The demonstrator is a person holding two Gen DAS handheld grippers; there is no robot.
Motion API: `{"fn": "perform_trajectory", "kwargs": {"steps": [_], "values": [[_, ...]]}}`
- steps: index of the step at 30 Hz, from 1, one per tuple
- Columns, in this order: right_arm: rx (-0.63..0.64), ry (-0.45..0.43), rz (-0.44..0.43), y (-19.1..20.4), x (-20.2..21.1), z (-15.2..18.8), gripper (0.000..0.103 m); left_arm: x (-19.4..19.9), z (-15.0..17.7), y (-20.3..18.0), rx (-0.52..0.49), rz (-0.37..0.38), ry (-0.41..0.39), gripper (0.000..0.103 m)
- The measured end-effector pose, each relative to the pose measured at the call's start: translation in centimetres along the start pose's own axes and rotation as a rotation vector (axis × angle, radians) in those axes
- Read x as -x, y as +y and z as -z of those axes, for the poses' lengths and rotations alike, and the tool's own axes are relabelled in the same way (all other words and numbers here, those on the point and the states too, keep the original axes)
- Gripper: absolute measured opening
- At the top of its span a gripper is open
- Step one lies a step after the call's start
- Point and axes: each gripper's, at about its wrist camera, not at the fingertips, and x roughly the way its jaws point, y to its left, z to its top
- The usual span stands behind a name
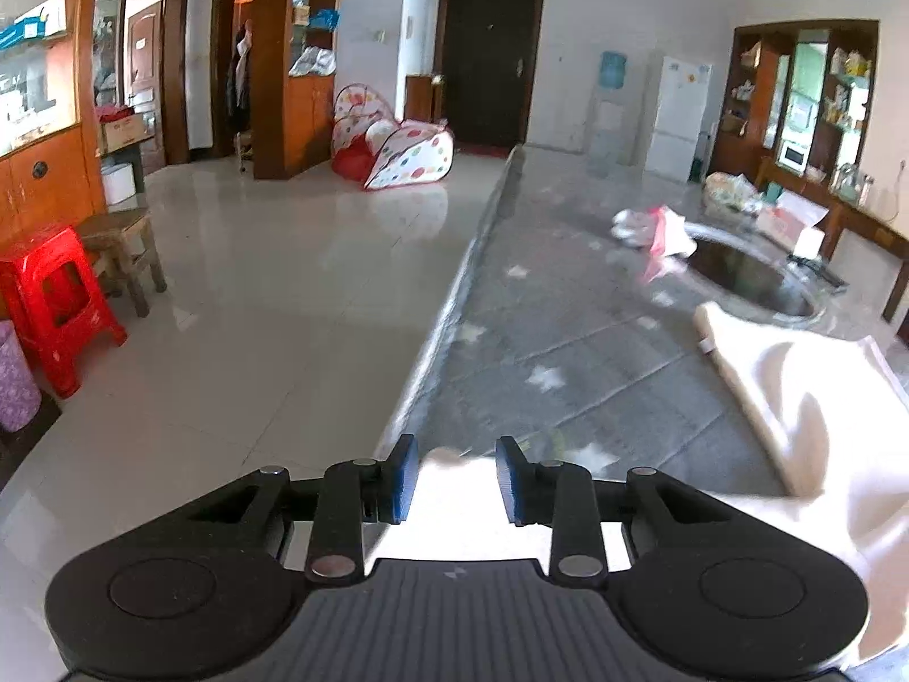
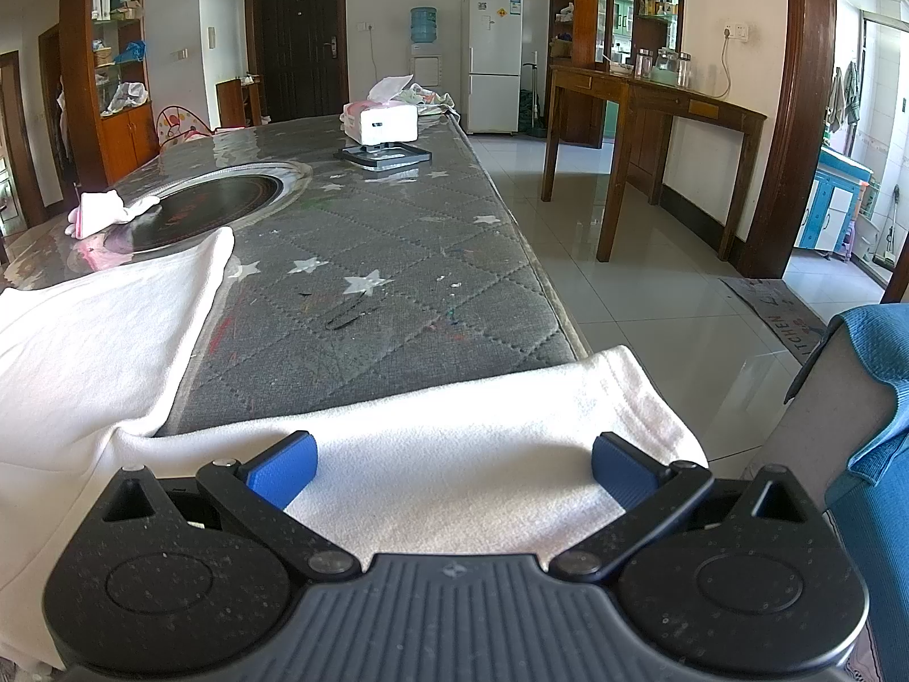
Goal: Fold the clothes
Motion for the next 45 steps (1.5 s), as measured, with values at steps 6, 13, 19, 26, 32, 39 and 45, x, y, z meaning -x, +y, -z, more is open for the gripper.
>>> {"fn": "perform_trajectory", "kwargs": {"steps": [6, 13, 19, 26, 32, 39, 45], "values": [[0.0, 0.0, 0.0, 0.0, 0.0, 0.0, 0.103, 1.3, -0.9, -4.5, -0.02, 0.187, 0.011, 0.033], [0.0, 0.0, 0.0, 0.0, 0.0, 0.0, 0.103, -0.6, -1.3, -10.6, -0.082, 0.319, 0.076, 0.03], [0.0, 0.0, 0.0, 0.0, 0.0, 0.0, 0.103, -3.6, -1.1, -13.5, -0.126, 0.325, 0.138, 0.03], [-0.001, -0.001, 0.0, 0.0, 0.0, 0.0, 0.103, -5.6, 0.0, -14.8, -0.211, 0.315, 0.205, 0.03], [-0.001, -0.001, 0.0, 0.0, 0.0, 0.0, 0.103, -6.1, -0.1, -15.4, -0.315, 0.248, 0.188, 0.032], [-0.001, -0.001, 0.0, 0.0, 0.0, 0.0, 0.103, -6.7, -0.6, -14.8, -0.315, 0.195, 0.176, 0.034], [-0.001, -0.001, 0.0, 0.0, 0.0, 0.0, 0.103, -6.9, -1.1, -14.4, -0.278, 0.2, 0.197, 0.034]]}}
